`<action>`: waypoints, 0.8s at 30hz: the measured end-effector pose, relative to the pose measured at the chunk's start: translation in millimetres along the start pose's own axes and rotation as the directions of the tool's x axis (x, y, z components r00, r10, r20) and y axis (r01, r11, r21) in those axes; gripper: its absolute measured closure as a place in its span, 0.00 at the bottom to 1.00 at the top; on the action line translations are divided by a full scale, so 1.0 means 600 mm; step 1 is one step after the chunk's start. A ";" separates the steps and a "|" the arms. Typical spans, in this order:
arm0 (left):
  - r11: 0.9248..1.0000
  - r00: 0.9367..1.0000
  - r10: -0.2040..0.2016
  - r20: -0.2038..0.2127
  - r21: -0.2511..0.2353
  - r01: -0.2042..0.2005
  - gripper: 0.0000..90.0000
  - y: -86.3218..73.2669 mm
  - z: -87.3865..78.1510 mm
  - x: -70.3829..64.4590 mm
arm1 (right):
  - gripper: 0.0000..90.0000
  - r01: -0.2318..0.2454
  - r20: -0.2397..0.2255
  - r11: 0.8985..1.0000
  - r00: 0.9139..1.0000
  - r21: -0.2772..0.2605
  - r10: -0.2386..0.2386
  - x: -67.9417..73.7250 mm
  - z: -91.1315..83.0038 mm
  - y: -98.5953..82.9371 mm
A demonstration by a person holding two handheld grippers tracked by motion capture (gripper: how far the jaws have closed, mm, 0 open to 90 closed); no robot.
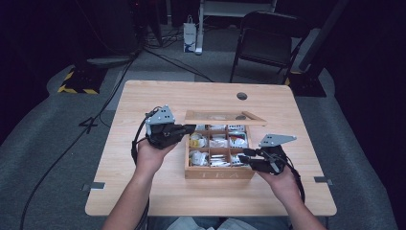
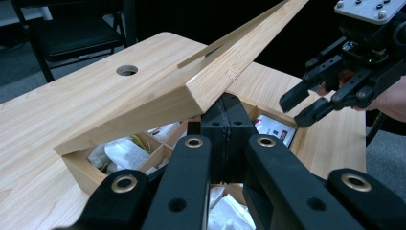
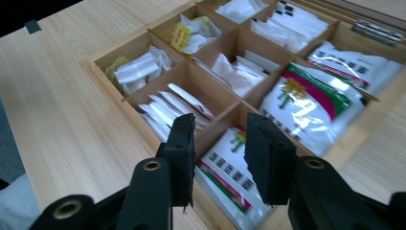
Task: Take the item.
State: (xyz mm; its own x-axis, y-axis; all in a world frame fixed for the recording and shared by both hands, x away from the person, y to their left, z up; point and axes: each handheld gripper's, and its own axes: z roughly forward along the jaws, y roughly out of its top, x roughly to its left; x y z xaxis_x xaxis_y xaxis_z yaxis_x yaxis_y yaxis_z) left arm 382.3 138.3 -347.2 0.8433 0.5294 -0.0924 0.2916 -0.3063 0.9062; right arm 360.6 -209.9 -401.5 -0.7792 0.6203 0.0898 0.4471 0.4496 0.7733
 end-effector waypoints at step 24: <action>1.000 1.000 -0.001 -0.005 -0.003 0.001 1.00 0.001 0.003 0.000 | 0.74 -0.013 -0.022 0.996 1.000 0.088 0.014 0.033 0.116 0.042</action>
State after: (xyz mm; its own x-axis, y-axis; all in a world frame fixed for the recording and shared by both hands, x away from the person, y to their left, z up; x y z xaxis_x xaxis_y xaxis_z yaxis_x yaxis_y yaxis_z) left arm 383.3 136.7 -347.0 0.8409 0.5334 -0.0916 0.2914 -0.3036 0.9071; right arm 387.1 -141.3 -424.0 -0.7819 0.6127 0.1146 0.4939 0.4968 0.7136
